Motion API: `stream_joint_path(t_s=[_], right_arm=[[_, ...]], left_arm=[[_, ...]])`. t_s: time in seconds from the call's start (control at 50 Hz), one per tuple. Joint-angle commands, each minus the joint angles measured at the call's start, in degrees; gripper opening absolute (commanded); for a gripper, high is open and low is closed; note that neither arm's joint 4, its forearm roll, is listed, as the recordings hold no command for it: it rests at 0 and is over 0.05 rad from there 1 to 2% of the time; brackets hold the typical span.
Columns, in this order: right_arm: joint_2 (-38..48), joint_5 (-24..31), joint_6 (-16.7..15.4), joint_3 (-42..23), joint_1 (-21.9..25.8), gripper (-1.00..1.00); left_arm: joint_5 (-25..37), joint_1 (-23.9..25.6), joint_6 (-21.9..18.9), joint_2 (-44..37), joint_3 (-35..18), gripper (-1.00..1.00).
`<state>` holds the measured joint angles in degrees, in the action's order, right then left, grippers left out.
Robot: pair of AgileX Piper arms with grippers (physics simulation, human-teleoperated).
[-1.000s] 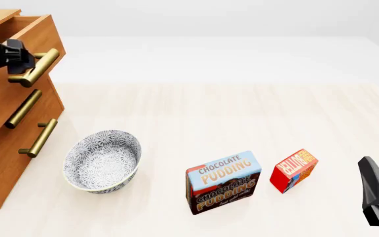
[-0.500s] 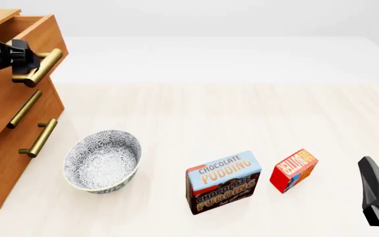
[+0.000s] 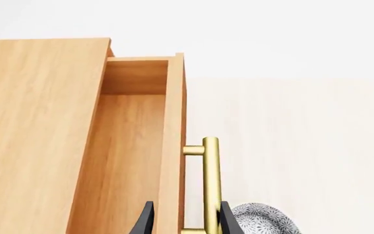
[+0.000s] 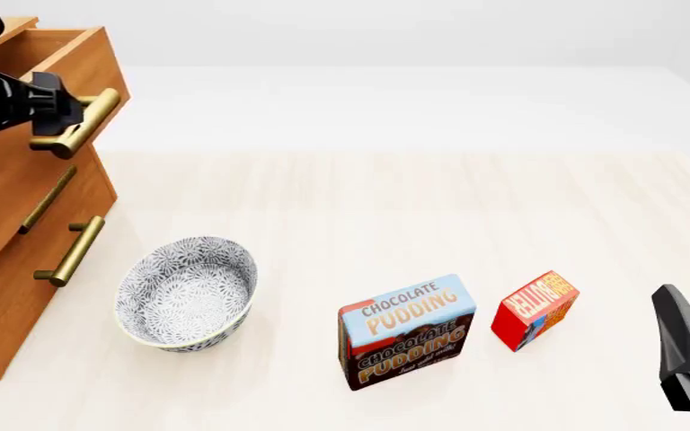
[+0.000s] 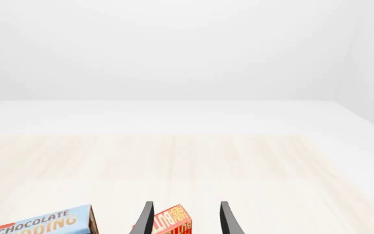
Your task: Put the butter at the back in the top drawer of the cabinet and close it.
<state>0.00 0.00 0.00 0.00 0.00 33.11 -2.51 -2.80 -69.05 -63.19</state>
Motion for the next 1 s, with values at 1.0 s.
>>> stream_joint_path(t_s=[1.0], right_arm=[[0.00, 0.00, 0.00, 0.00, 0.00, 1.00]], left_arm=[[-1.63, 3.12, 0.56, -3.35, 2.39, 1.00]])
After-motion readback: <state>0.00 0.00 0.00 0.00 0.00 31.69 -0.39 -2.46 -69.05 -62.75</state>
